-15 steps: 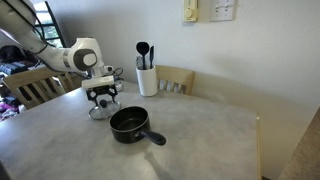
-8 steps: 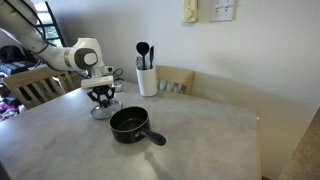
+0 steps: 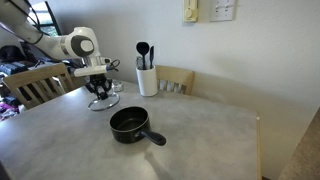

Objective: Place the lid on the pot

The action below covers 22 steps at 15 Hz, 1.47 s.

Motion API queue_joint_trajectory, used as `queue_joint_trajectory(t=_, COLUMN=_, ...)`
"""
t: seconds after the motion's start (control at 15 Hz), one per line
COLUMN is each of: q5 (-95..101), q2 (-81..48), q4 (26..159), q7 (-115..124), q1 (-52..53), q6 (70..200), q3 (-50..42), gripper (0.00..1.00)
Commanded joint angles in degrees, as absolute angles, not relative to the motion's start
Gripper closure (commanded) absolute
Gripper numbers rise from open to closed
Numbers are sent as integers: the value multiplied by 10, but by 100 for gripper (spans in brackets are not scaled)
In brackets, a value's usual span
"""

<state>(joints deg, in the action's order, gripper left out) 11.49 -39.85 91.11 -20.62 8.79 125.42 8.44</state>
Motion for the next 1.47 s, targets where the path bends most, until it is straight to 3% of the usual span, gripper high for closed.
queue_joint_trajectory(t=0.0, q5=128, q2=-360, q4=907, q7=-154, q1=103, q6=1211, q3=64, gripper=84)
queue_joint_trajectory(t=0.87, q5=127, q2=-232, q4=1039, q7=22, q1=82, q6=1246, q3=1, gripper=84)
queue_joint_trajectory(t=1.4, q5=136, q2=-165, q4=1136, q7=-21, q1=39, q6=1304, q3=-15, gripper=84)
